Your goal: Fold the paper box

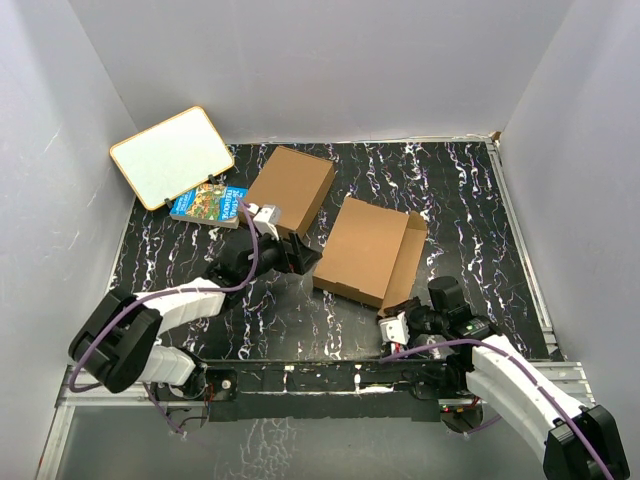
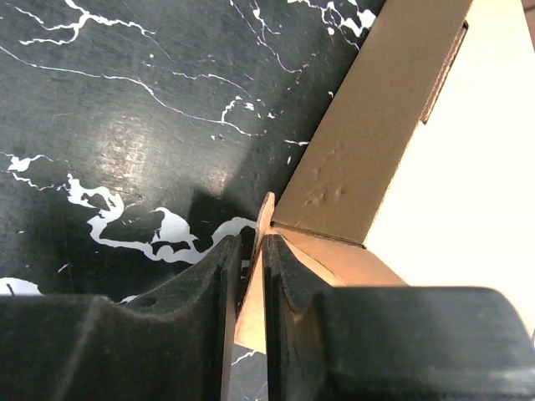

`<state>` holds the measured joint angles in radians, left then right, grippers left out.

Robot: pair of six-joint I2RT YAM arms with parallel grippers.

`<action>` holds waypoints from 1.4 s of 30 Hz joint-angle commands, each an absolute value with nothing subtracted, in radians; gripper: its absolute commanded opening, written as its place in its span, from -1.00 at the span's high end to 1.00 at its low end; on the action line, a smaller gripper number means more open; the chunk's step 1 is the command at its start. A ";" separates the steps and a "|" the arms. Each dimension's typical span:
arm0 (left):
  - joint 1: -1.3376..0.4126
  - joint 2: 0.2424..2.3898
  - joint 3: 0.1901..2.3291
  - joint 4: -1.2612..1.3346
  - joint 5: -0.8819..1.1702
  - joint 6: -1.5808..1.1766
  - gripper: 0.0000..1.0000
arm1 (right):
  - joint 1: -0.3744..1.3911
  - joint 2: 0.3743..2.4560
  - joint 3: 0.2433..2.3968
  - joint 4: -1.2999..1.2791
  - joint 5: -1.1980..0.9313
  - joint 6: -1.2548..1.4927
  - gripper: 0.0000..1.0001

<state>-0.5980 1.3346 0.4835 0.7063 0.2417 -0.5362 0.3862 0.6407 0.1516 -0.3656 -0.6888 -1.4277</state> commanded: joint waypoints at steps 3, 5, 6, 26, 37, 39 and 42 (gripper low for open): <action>-0.617 1.391 0.524 0.713 0.234 -0.496 -0.75 | 0.392 0.627 0.185 -0.285 -0.652 -1.318 0.61; -0.620 1.406 0.530 0.720 0.245 -0.493 -0.76 | 0.391 0.627 0.191 -0.287 -0.648 -1.303 0.62; -0.621 1.412 0.533 0.724 0.249 -0.491 -0.76 | 0.391 0.629 0.194 -0.288 -0.648 -1.295 0.62; -0.653 1.458 0.599 0.672 0.235 -0.463 -0.77 | 0.375 0.674 0.266 -0.321 -0.637 -1.146 0.45; -0.660 1.460 0.606 0.664 0.229 -0.462 -0.77 | 0.376 0.673 0.275 -0.357 -0.681 -1.169 0.40; -0.660 1.461 0.605 0.661 0.228 -0.459 -0.77 | 0.375 0.673 0.278 -0.359 -0.676 -1.168 0.47; -0.661 1.466 0.610 0.657 0.224 -0.451 -0.77 | 0.373 0.678 0.281 -0.361 -0.658 -1.158 0.62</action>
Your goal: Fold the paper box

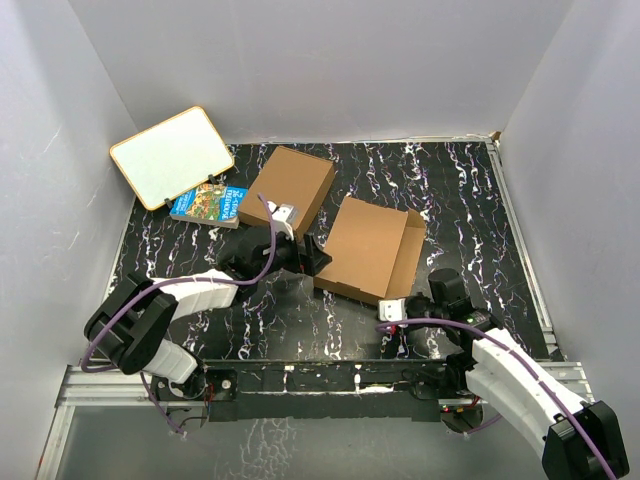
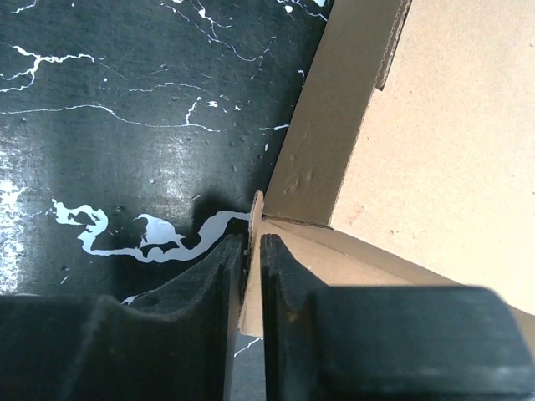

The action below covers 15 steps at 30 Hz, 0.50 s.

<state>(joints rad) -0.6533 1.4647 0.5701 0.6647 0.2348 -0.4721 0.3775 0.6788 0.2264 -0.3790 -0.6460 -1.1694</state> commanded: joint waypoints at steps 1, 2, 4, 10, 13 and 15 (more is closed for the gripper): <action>-0.661 1.469 0.612 0.654 0.222 -0.446 -0.77 | 0.372 0.680 0.282 -0.365 -0.652 -1.155 0.66; -0.662 1.473 0.615 0.649 0.220 -0.442 -0.77 | 0.372 0.684 0.283 -0.373 -0.648 -1.156 0.69; -0.663 1.479 0.626 0.633 0.219 -0.431 -0.77 | 0.366 0.696 0.288 -0.380 -0.643 -1.146 0.75; -0.665 1.501 0.647 0.616 0.222 -0.419 -0.77 | 0.330 0.758 0.307 -0.384 -0.640 -1.096 0.84; -0.666 1.509 0.654 0.613 0.222 -0.416 -0.77 | 0.311 0.777 0.313 -0.397 -0.653 -1.093 0.84; -0.667 1.512 0.659 0.607 0.221 -0.411 -0.77 | 0.304 0.781 0.314 -0.419 -0.667 -1.111 0.84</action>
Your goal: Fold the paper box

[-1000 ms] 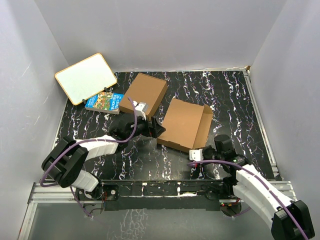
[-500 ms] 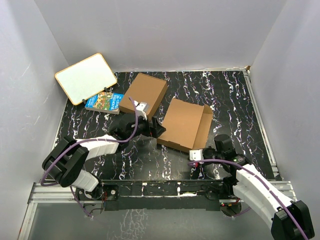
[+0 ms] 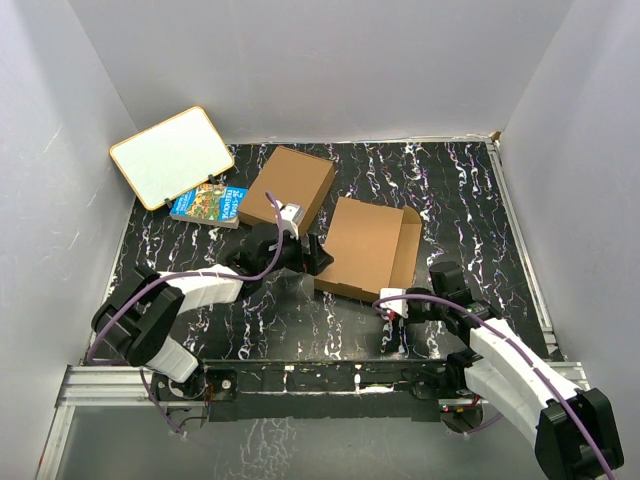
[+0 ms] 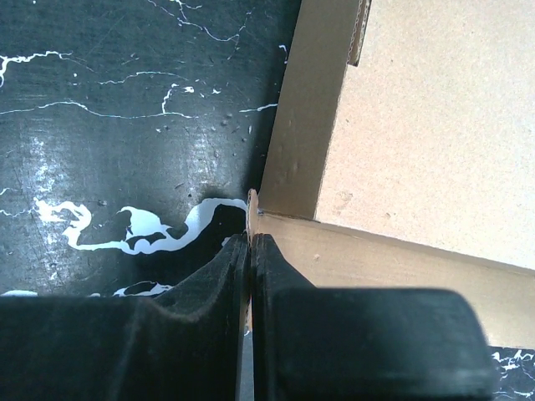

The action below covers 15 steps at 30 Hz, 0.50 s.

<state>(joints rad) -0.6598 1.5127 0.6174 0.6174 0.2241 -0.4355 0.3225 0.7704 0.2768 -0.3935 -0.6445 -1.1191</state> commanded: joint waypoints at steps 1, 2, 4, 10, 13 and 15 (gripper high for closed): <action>-0.668 1.514 0.662 0.607 0.220 -0.409 -0.77 | 0.300 0.781 0.312 -0.421 -0.670 -1.112 0.84; -0.670 1.517 0.665 0.604 0.218 -0.407 -0.77 | 0.296 0.780 0.310 -0.421 -0.670 -1.109 0.84; -0.673 1.522 0.671 0.599 0.213 -0.401 -0.77 | 0.287 0.778 0.308 -0.425 -0.675 -1.110 0.84; -0.689 1.567 0.717 0.521 0.176 -0.377 -0.77 | 0.284 0.770 0.311 -0.461 -0.692 -1.149 0.84; -0.697 1.596 0.748 0.479 0.161 -0.365 -0.77 | 0.283 0.774 0.311 -0.461 -0.691 -1.151 0.84; -0.701 1.618 0.763 0.458 0.156 -0.361 -0.78 | 0.281 0.777 0.311 -0.461 -0.689 -1.156 0.84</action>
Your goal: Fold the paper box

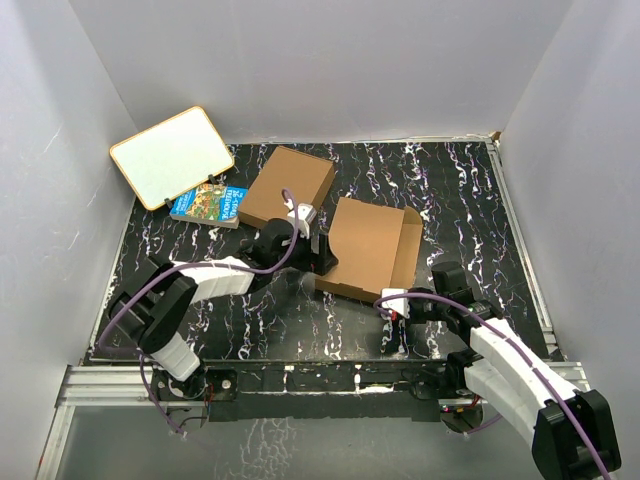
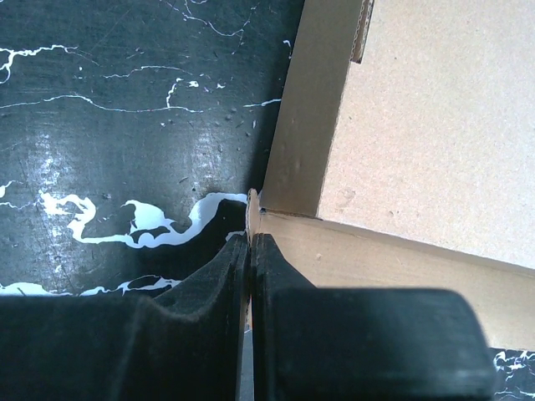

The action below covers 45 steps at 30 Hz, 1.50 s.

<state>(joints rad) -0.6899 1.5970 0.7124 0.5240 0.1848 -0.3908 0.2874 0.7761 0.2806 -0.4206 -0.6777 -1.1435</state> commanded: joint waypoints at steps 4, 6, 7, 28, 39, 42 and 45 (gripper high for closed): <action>-0.701 1.649 0.786 0.430 0.155 -0.365 -0.78 | 0.279 0.782 0.309 -0.456 -0.681 -1.157 0.84; -0.700 1.655 0.785 0.431 0.150 -0.376 -0.77 | 0.274 0.786 0.310 -0.455 -0.673 -1.155 0.84; -0.701 1.657 0.785 0.430 0.144 -0.383 -0.76 | 0.273 0.788 0.313 -0.453 -0.670 -1.152 0.84; -0.675 1.657 0.751 0.417 0.130 -0.453 -0.46 | 0.258 0.806 0.335 -0.431 -0.591 -1.018 0.84; -0.653 1.673 0.743 0.430 0.154 -0.477 -0.44 | 0.257 0.835 0.380 -0.413 -0.574 -0.920 0.84; -0.652 1.675 0.745 0.429 0.156 -0.477 -0.43 | 0.257 0.845 0.384 -0.412 -0.577 -0.916 0.84; -0.651 1.675 0.745 0.425 0.153 -0.476 -0.44 | 0.258 0.848 0.386 -0.412 -0.577 -0.914 0.84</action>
<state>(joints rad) -0.6621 1.6611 0.7586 0.4664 0.1696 -0.4908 0.2653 0.8448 0.3393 -0.4362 -0.5930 -0.9474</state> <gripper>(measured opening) 0.720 0.090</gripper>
